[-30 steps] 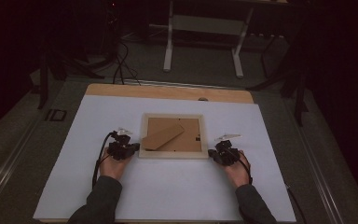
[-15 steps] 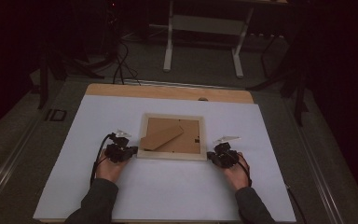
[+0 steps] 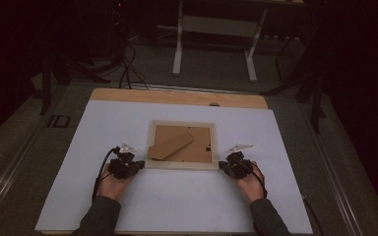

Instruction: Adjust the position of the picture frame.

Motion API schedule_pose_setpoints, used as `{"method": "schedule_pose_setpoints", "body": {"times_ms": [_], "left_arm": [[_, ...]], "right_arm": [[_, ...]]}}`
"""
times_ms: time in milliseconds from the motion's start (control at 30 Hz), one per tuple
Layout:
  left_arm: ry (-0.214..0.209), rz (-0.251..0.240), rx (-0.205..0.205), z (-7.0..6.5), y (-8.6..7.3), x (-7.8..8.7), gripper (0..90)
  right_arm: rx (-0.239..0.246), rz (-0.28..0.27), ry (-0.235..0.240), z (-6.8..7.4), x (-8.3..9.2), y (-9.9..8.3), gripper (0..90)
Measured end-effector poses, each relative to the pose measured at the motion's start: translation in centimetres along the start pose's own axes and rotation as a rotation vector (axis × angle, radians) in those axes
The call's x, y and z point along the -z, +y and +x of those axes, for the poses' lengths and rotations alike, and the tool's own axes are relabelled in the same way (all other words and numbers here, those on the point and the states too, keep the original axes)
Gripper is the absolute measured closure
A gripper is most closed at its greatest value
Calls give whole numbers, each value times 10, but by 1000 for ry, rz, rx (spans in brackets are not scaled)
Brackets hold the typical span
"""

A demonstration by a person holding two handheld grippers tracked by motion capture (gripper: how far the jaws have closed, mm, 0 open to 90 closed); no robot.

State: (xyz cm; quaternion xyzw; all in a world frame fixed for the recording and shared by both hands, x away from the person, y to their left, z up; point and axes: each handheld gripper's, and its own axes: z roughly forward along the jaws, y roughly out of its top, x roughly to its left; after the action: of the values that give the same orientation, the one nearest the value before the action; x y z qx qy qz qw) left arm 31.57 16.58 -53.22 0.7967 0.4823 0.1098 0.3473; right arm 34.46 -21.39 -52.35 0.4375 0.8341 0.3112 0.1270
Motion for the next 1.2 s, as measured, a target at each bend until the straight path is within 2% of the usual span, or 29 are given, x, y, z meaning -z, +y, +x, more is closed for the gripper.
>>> {"method": "schedule_pose_setpoints", "body": {"times_ms": [133,367,533,867,1000,1200], "left_arm": [[9,5,-18,-5,-1,0,900],[6,5,-10,-1,-3,3,900],[4,2,8,5,-7,7,900],[12,5,-3,5,-8,9,900],[12,2,6,6,-10,10,900],[11,-1,5,7,-11,11,900]], "right_arm": [[-29,-9,-5,-4,0,-1,900],[-4,-10,2,-3,-2,1,900],[7,-8,12,3,-4,3,900],[-14,-19,24,6,-4,1,900],[-42,-26,53,6,-3,-1,900],[-45,-36,62,7,-3,-2,900]]}}
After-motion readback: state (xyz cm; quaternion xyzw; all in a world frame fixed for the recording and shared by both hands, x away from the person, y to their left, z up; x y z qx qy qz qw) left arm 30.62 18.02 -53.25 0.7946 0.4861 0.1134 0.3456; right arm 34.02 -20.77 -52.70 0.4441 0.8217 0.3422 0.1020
